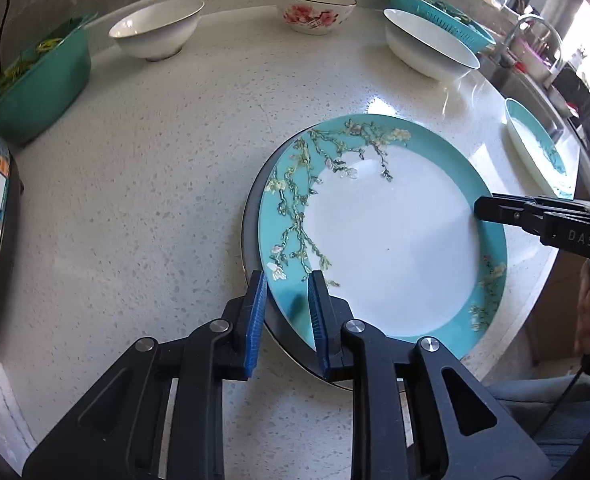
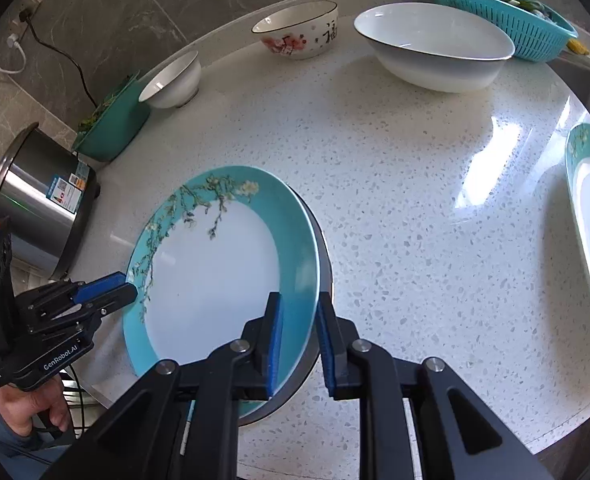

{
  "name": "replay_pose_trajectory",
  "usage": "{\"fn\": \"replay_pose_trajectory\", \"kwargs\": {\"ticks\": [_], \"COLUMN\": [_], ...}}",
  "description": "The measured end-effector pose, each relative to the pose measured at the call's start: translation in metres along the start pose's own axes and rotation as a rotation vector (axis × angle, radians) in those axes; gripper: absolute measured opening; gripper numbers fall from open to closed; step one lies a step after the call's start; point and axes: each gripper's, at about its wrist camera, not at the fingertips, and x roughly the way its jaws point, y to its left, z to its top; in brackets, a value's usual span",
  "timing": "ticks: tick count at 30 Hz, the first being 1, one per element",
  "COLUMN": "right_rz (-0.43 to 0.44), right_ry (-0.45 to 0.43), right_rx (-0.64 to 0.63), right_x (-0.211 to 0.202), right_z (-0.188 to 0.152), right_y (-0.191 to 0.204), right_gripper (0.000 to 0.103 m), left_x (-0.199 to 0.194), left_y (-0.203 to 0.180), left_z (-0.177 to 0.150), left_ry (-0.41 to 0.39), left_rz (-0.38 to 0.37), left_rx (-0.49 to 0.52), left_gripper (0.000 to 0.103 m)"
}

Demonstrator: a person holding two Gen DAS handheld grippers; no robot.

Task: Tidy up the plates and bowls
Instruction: 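Carry the teal plate with both grippers and lower it onto the grey-rimmed plate, then open both grippers and lift them off the stacked plates, then move both grippers to the teal-rimmed plate beside the sink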

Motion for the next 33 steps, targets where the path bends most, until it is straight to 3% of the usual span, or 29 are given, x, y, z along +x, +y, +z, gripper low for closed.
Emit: {"fn": "replay_pose_trajectory", "kwargs": {"ticks": [7,10,15,16,20,22,27,30,33], "right_rz": [-0.061,-0.11,-0.156,-0.156,-0.062,0.011,0.114,0.163,0.191], "right_ry": [-0.017,-0.03,-0.049,-0.061,-0.154,-0.196,-0.322,-0.392,-0.408], "right_rx": [-0.074,-0.121,-0.159,-0.15,-0.048,0.032,0.189,0.273,0.336], "right_x": [0.0,0.001,0.0,-0.003,-0.038,-0.059,-0.124,-0.159,-0.183], "right_z": [-0.004,-0.006,-0.01,-0.01,-0.008,-0.009,-0.013,-0.015,-0.016], "right_y": [0.013,0.023,0.034,0.033,0.017,0.0,-0.063,-0.114,-0.176], "right_gripper": [0.029,0.04,0.047,0.048,0.072,0.072,0.075,0.086,0.087], "left_x": [-0.001,-0.002,-0.011,-0.017,-0.048,-0.054,-0.045,-0.041,-0.036], "left_y": [0.001,0.002,0.011,0.014,0.01,0.0,-0.038,-0.071,-0.109], "left_z": [-0.002,-0.005,-0.005,-0.004,0.01,0.022,0.053,0.07,0.084], "left_ry": [-0.016,-0.02,-0.05,-0.079,-0.221,-0.249,-0.202,-0.183,-0.18], "left_rz": [0.012,0.015,0.02,0.007,-0.129,-0.245,-0.53,-0.59,-0.597], "left_rx": [0.013,0.011,-0.027,-0.041,-0.058,-0.063,-0.146,-0.135,-0.118], "left_gripper": [0.021,0.022,0.036,0.044,0.082,0.085,0.085,0.086,0.088]}}
